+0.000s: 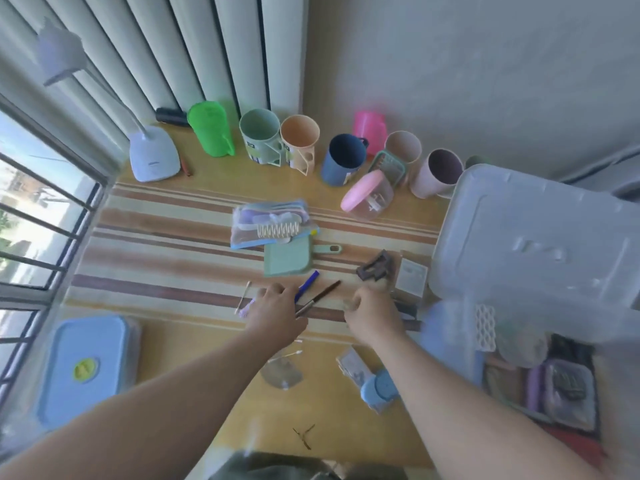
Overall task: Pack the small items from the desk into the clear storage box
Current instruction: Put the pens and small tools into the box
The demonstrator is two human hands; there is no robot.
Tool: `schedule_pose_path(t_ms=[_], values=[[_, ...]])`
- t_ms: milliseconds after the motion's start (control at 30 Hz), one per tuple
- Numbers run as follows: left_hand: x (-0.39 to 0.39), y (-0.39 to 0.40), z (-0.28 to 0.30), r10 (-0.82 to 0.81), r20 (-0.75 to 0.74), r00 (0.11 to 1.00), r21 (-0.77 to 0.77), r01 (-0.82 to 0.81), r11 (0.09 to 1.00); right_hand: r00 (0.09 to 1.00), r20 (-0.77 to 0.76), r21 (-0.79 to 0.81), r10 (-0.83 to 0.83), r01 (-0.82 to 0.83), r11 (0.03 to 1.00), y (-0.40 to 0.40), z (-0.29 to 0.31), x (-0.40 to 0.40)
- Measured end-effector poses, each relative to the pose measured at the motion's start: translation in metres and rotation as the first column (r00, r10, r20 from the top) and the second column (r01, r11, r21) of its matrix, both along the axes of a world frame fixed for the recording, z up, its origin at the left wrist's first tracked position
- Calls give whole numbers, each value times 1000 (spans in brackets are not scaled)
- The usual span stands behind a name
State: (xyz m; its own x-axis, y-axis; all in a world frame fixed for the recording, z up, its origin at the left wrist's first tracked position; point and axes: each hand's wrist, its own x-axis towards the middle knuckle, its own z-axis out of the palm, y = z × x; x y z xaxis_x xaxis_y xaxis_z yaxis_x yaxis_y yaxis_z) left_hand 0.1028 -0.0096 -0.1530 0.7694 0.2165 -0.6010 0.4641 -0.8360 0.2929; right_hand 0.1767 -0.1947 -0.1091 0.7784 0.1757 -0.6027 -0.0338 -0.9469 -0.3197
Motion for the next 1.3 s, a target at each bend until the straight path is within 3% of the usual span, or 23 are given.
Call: schedule_pose_path(t_ms=[200,367,500,800,900,1033,1133,1300], values=[[26,-13,-16,-130,-48,990,45,132,990,975,-72,209,-211,222,952,-23,45,-12],[29,-12,-10,-220,-110,969,87,229,969,938,-177,362,-298,343,867,-46,70,-27],[19,-9,-1,-331,-183,926,154,359,921,918,-172,470,-356,394,789,-65,87,-32],[4,-9,14,-284,-56,957,311,287,906,831,-45,719,-555,412,559,-160,140,-36],[-5,-28,4,-206,-57,977,273,214,938,779,-46,744,-625,444,499,-221,143,-36],[-14,-62,-11,-125,-84,989,235,141,962,773,110,557,-625,473,683,-307,123,-36],[-16,-80,-11,-97,-105,990,242,120,963,839,87,407,-537,462,788,-351,101,-39],[8,-117,48,83,206,975,143,-114,983,909,71,265,-411,380,886,-379,65,-31]])
